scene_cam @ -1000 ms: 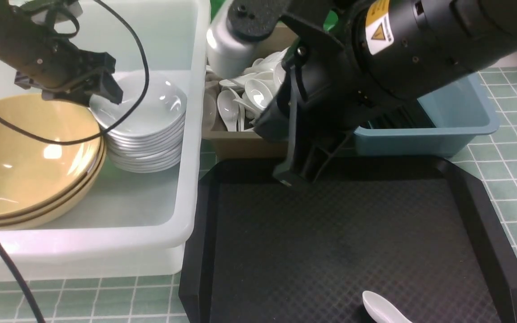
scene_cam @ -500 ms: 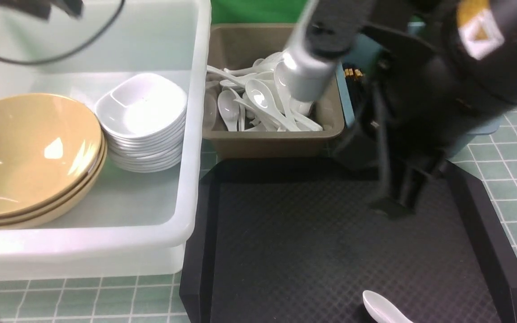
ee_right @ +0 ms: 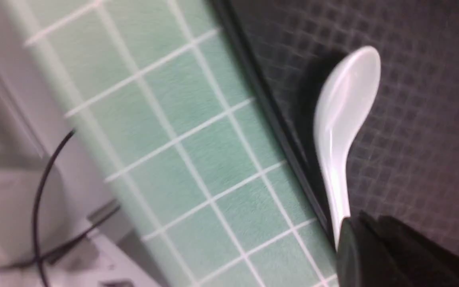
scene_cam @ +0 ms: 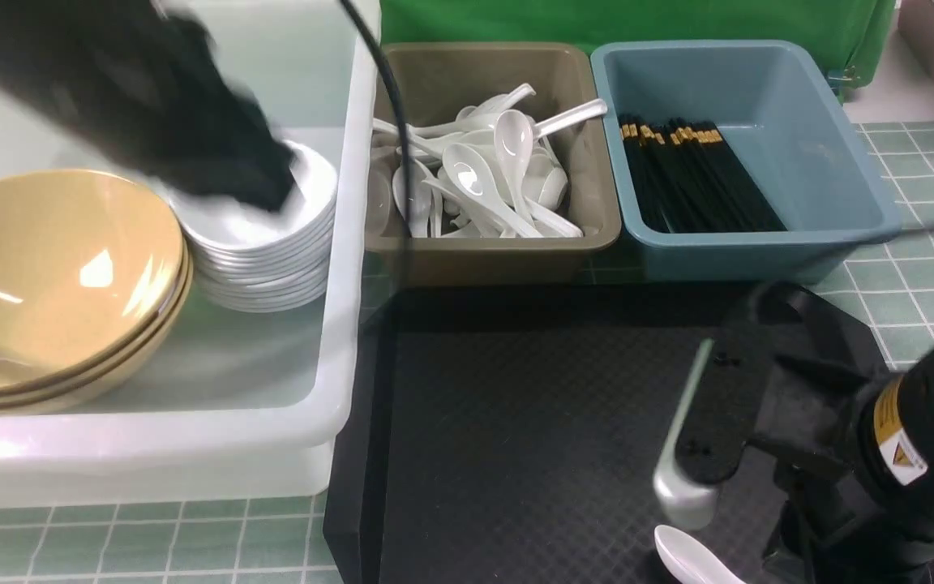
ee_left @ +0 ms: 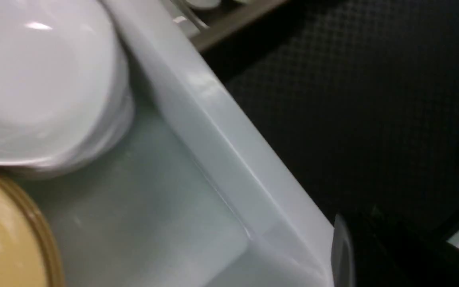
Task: On blue table put chopsticks spoon bowls plates into blue grey white boxes.
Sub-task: 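Reach down and grasp the white spoon resting in the bowl with the right gripper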
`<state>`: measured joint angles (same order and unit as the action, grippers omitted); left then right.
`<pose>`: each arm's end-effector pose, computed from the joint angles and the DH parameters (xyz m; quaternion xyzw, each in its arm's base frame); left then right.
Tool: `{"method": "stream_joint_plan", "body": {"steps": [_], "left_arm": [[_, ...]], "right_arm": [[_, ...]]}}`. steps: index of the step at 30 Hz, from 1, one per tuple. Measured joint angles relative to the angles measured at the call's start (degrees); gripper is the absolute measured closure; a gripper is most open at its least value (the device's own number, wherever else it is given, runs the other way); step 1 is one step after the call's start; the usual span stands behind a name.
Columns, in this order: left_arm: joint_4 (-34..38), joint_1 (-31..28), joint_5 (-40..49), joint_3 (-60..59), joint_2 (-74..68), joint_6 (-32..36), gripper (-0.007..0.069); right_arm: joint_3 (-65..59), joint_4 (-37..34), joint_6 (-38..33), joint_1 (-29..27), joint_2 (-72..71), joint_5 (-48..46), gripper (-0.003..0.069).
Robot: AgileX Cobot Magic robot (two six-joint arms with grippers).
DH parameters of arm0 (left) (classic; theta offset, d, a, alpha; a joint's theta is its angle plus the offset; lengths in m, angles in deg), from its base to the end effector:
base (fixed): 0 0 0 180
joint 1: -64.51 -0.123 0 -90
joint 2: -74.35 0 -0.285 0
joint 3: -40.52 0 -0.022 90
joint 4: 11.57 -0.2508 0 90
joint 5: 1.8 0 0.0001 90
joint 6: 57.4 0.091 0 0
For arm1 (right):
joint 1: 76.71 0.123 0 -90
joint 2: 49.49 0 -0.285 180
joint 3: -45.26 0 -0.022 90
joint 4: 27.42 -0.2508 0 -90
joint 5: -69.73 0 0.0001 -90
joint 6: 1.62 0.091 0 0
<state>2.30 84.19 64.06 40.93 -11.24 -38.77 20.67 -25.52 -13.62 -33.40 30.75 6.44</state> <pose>0.2474 -0.1097 0.3729 0.2962 0.9146 -0.1213 0.2471 0.1608 0.1479 0.2719 -0.4668 0.8782 0.0130 0.1038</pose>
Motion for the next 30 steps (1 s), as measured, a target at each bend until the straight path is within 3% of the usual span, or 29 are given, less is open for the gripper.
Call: {"method": "stream_joint_plan", "body": {"steps": [6,10,14,17,18,21,25,30], "left_arm": [[0.44,4.74,-5.24,-10.24,2.63,0.0,0.0623],[1.49,4.87,-7.9,-13.24,2.63,0.04,0.0623],[1.56,4.87,-9.2,-13.5,2.63,0.78,0.0623],[1.61,4.87,-9.93,-13.5,2.63,1.7,0.0623],[1.61,4.87,-9.99,-13.5,2.63,1.7,0.0623],[1.61,4.87,-10.04,-13.5,2.63,2.89,0.0623],[1.61,4.87,-10.52,-13.5,2.63,3.54,0.0623],[1.61,4.87,-11.53,-13.5,2.63,4.18,0.0623]], "right_arm": [[-4.61,-8.47,-5.21,-9.92,1.26,6.21,0.0578],[-4.83,-11.88,-9.11,-12.95,4.59,7.51,0.0529],[-4.83,-12.94,-11.49,-12.79,7.55,8.42,0.0414],[-4.83,-13.12,-12.23,-11.19,10.34,9.97,0.0253],[-4.83,-13.12,-12.23,-11.08,10.47,10.03,0.0253],[-4.83,-13.3,-12.27,-9.19,12.67,10.83,0.0115],[-4.83,-13.43,-12.02,-8.34,14.29,13.38,0.0072],[-4.83,-13.43,-11.6,-8.34,16.04,19.2,0.0112]]}}
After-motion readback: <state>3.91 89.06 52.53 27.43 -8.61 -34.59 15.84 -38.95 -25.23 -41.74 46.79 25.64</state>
